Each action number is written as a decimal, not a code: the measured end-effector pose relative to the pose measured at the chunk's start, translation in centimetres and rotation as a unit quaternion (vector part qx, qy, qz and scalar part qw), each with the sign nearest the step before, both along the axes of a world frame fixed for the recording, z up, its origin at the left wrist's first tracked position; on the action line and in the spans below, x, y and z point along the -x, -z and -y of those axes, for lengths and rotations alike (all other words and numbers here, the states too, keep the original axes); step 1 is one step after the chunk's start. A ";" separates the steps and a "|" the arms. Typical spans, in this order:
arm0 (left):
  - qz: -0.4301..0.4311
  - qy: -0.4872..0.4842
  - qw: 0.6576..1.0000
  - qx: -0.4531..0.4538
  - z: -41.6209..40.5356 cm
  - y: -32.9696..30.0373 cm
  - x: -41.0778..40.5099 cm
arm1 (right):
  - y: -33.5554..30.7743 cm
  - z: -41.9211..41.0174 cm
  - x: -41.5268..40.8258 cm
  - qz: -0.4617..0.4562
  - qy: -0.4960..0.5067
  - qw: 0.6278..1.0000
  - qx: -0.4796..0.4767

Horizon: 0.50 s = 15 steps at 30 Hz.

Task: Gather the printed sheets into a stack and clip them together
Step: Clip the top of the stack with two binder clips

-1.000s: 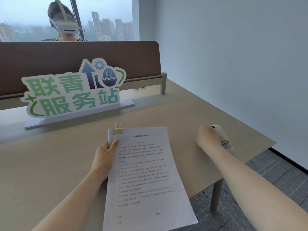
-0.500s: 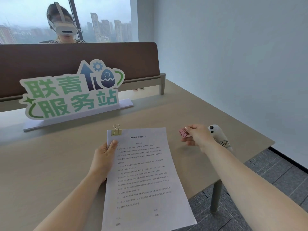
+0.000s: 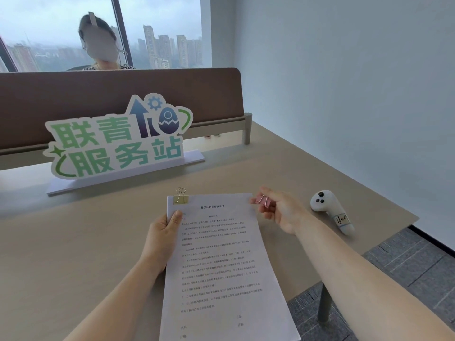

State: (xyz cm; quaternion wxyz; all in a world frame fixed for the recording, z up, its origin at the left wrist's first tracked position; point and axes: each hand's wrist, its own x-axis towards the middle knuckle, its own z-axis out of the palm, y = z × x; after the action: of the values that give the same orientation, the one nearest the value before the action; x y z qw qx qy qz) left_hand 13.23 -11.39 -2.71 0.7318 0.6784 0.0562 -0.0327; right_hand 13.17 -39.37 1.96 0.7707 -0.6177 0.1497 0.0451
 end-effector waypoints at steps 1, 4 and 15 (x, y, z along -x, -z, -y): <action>-0.001 0.000 1.000 0.002 0.0 0.0 0.0 | -0.3 -0.2 -0.1 0.009 -0.002 1.000 0.011; 0.000 -0.001 1.000 0.009 0.1 -0.2 0.1 | -1.5 -0.7 -0.4 0.030 -0.011 0.997 0.065; -0.004 0.003 1.000 0.017 0.1 -0.3 0.1 | -4.8 -3.4 -2.5 0.089 -0.084 0.939 0.323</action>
State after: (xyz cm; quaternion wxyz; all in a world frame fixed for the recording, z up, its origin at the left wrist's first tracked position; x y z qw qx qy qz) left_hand 13.10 -11.45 -2.41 0.7432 0.6655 0.0564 -0.0386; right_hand 15.69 -36.00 6.72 0.5335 -0.8451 0.0343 0.0037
